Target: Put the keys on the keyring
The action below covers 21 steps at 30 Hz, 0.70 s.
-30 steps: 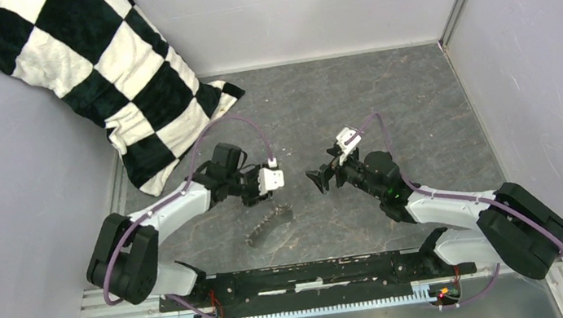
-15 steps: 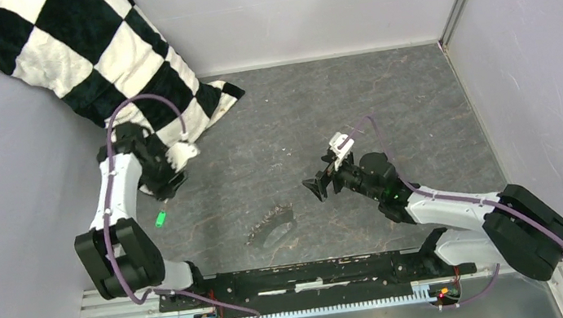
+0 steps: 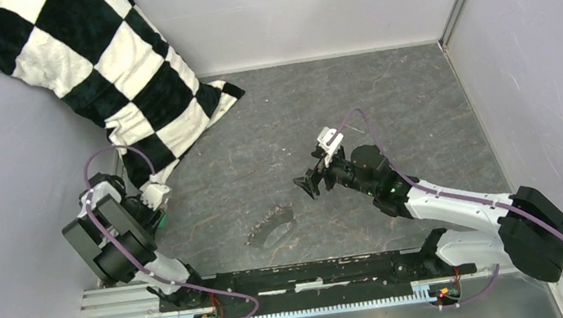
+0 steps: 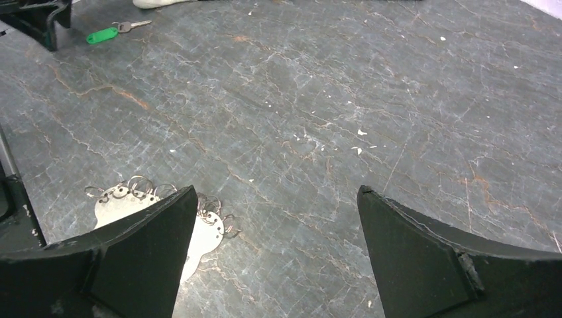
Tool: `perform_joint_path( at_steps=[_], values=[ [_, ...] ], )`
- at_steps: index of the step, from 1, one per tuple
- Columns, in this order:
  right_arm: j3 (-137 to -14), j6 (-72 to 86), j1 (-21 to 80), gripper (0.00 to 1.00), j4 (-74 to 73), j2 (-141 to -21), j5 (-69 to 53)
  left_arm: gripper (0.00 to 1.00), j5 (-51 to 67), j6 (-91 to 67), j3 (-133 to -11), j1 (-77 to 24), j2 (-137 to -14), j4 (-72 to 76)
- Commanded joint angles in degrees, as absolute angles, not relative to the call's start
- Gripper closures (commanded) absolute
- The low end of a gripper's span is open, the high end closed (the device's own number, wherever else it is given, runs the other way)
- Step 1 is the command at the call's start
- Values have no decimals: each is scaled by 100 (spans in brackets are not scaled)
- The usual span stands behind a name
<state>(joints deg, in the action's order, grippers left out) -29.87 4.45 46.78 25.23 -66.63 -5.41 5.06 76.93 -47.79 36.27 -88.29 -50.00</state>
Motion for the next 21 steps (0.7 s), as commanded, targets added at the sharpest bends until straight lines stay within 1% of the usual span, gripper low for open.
perform_joint_path(
  at_steps=[1,4,5,9,15,18,21],
  values=[
    [-3243,385,4829,2,2487,-6509,-334,42,1367,7627,-5147,3575,-9243,-4466],
    [-3187,409,4895,2,2545,-6453,-249,59,1521,7433,-5249,3246,-9429,-4452],
    [-3168,405,4904,2,2566,-6442,-233,62,1561,7392,-5222,3118,-9455,-4425],
    [-3096,379,4906,2,2549,-6364,-109,69,1310,7155,-4920,2331,-9444,-4100],
    [-2919,320,4901,2,2580,-6238,136,72,1246,6745,-4823,1312,-9363,-4179],
    [-2764,306,4897,2,2672,-6155,201,71,1238,6604,-4806,805,-9333,-4242],
    [-2609,275,4903,2,2706,-6047,315,71,1171,6398,-5015,351,-9604,-4237]
  ],
)
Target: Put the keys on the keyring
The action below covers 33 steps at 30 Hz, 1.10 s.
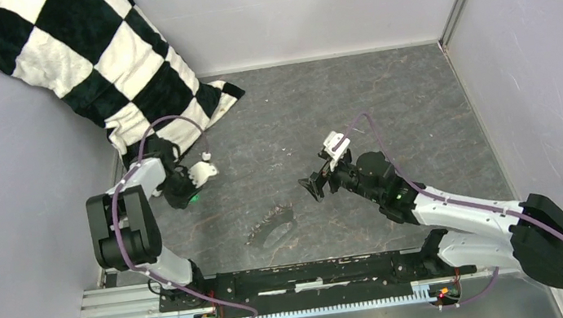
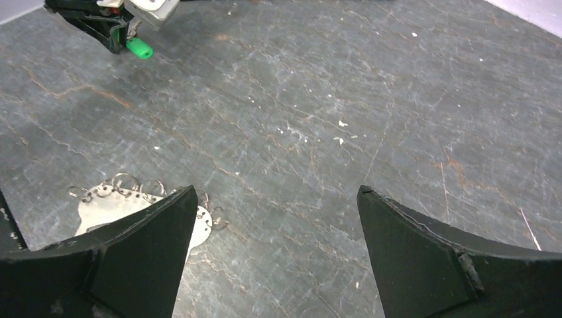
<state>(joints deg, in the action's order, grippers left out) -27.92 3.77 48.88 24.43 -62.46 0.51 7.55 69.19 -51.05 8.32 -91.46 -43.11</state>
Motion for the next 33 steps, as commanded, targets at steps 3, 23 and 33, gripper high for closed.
perform_joint_path(
  at_steps=[3,23,33],
  values=[
    [-2474,259,4900,2,2657,-5885,387,73,1146,5983,-5639,87,-10082,-4545],
    [-1952,124,4860,2,2975,-5532,255,32,123,6840,-6848,211,-10189,-5854],
    [-1899,151,4855,2,2975,-5354,232,42,200,6421,-7045,72,-10894,-5469]
  ],
)
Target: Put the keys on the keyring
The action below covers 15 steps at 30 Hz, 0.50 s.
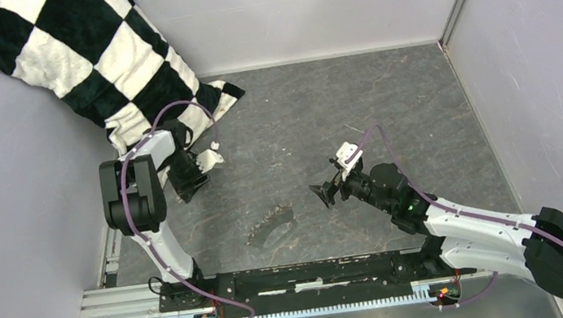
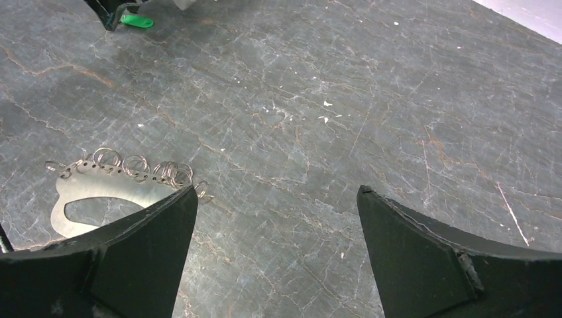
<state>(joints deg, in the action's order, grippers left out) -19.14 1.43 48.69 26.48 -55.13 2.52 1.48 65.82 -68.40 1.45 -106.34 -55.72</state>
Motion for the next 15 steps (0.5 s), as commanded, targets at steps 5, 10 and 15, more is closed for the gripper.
perform_joint_path(
  at_steps=[5,10,15],
  values=[
    [-1883,155,4822,2,2987,-5338,240,68,621,6149,-6928,-432,-10925,-5490],
    [-1894,156,4793,2,3006,-5341,232,92,1035,5626,-6933,-1151,-10939,-5414],
    [-1843,117,4720,2,2890,-5213,259,93,1434,5089,-7418,-1955,-11224,-5361]
  ],
)
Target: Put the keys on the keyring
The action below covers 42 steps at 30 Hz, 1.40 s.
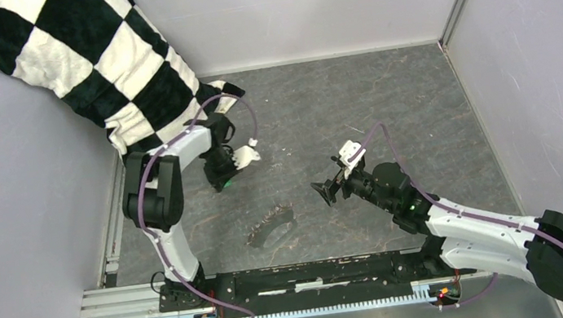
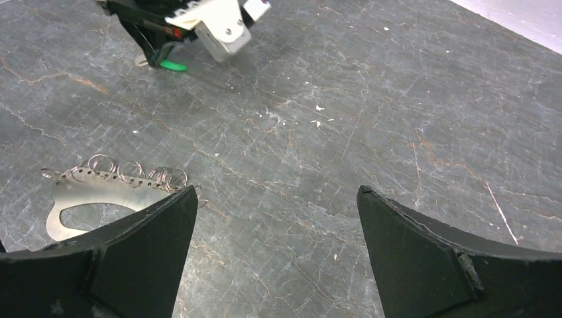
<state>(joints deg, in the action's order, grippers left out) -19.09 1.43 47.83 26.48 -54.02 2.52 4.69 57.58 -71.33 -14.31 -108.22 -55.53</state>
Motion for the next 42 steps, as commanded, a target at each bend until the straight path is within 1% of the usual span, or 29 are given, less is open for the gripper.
perform_joint_path(
  at_steps=[1,6,9,10,12,13,14,15,17,18,20,21,23,27,31,35,39,42],
  values=[
    [-1817,115,4714,2,2875,-5187,262,93,1498,4964,-7595,-2145,-11349,-5361],
    [-1626,243,4679,2,2695,-4945,357,94,1916,4394,-9007,-3083,-12135,-5404],
    [-1517,321,4682,2,2526,-4767,486,90,2309,4033,-10058,-3470,-12630,-5570],
    [-1501,357,4677,2,2442,-4723,542,86,2401,3925,-10433,-3573,-12755,-5658],
    [-1476,430,4680,2,2363,-4695,499,75,2564,3780,-11033,-3706,-12941,-5873],
    [-1461,497,4673,2,2370,-4716,454,63,2630,3683,-11233,-3715,-12962,-5970],
    [-1446,636,4684,2,2436,-4775,336,55,2622,3627,-11327,-3706,-12921,-5984],
    [-1420,812,4679,2,2568,-4878,186,42,2568,3621,-11322,-3690,-12835,-6002],
    [-1394,1199,4684,2,2896,-5298,-118,39,2475,3671,-11132,-3609,-12552,-5983],
    [-1395,1382,4714,2,3072,-5558,-254,32,2469,3652,-10979,-3547,-12385,-5941],
    [-1502,1695,4814,2,3294,-6168,-364,2,2498,3582,-10663,-3369,-12017,-5847],
    [-1543,1790,4892,2,3437,-6397,-354,0,2522,3522,-10506,-3260,-11819,-5792],
    [-1670,1979,5017,2,3653,-6887,-307,0,2497,3435,-10299,-3048,-11473,-5783],
    [-2217,2201,5249,6,3769,-7865,-220,0,2359,3195,-10176,-2607,-10822,-5856],
    [-2487,2420,5308,10,3963,-8342,-124,0,2138,3138,-10066,-2246,-10318,-5783],
    [-2762,2476,5306,16,4000,-8646,-97,0,1926,3060,-9875,-1919,-9945,-5467],
    [-3205,2499,5325,24,3744,-9033,-215,0,1729,2918,-9648,-1630,-9657,-5081],
    [-3317,2522,5348,31,3559,-9209,-168,0,1503,2909,-9413,-1553,-9424,-4806]
  ],
)
